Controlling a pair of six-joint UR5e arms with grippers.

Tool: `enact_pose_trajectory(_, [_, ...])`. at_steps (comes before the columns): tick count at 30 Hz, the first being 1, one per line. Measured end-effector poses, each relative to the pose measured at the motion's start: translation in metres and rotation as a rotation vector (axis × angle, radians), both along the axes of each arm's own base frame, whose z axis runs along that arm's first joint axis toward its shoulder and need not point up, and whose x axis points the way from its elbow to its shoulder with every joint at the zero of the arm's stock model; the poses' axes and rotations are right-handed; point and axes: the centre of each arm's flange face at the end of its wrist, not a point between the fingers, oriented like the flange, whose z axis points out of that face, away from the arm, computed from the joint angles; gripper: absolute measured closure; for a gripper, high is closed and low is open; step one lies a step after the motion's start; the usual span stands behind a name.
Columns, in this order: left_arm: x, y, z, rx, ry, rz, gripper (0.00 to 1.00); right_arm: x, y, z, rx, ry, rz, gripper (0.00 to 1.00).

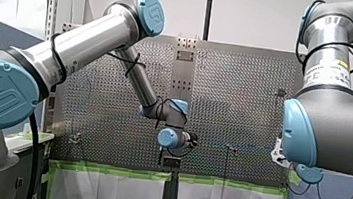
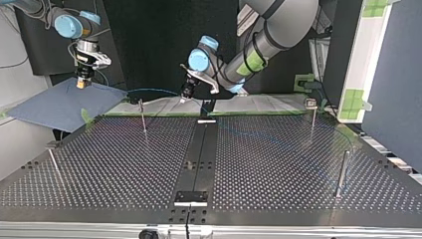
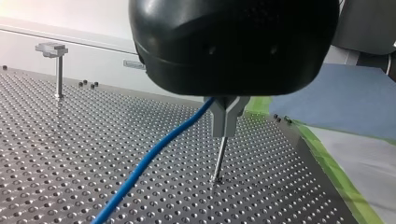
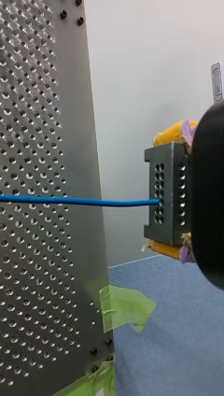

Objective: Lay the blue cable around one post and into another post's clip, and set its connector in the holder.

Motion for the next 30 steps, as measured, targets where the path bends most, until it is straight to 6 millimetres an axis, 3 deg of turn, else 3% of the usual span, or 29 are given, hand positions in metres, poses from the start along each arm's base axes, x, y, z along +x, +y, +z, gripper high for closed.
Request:
enact_pose_trajectory(6, [-0.001, 0.0, 0.0, 0.002, 0.0, -0.004, 1.0, -0.001, 0.0, 0.0, 0.001, -0.002, -0.002, 1.0])
enact_pose_trajectory(8, [-0.001, 0.0, 0.0, 0.002, 0.001, -0.003, 0.85, -0.002, -0.001, 0.0, -0.001, -0.006, -0.004, 1.0])
enact_pose_trajectory(9, [0.0, 0.0, 0.0, 0.001, 0.001, -0.003, 0.69, -0.003, -0.001, 0.0, -0.002, -0.008, -0.005, 1.0])
enact_pose_trajectory(10, [0.0, 0.0, 0.0, 0.0, 0.001, -0.003, 0.69, -0.004, -0.001, 0.0, -0.003, -0.009, -0.006, 1.0])
enact_pose_trajectory(12, [0.0, 0.001, 0.0, 0.001, 0.003, -0.001, 0.48, -0.005, -0.001, 0.0, -0.003, -0.012, -0.01, 1.0])
enact_pose_trajectory(13, [0.001, 0.001, 0.0, 0.002, 0.006, 0.0, 0.48, -0.006, -0.002, 0.0, -0.003, -0.012, -0.011, 1.0])
enact_pose_trajectory(14, [0.001, 0.002, -0.001, 0.005, 0.009, 0.003, 0.39, -0.007, -0.002, 0.001, -0.004, -0.013, -0.013, 1.0])
enact_pose_trajectory(30, [-0.001, 0.006, -0.003, 0.029, 0.033, 0.002, 0.34, -0.014, -0.002, 0.0, 0.0, -0.017, -0.025, 1.0])
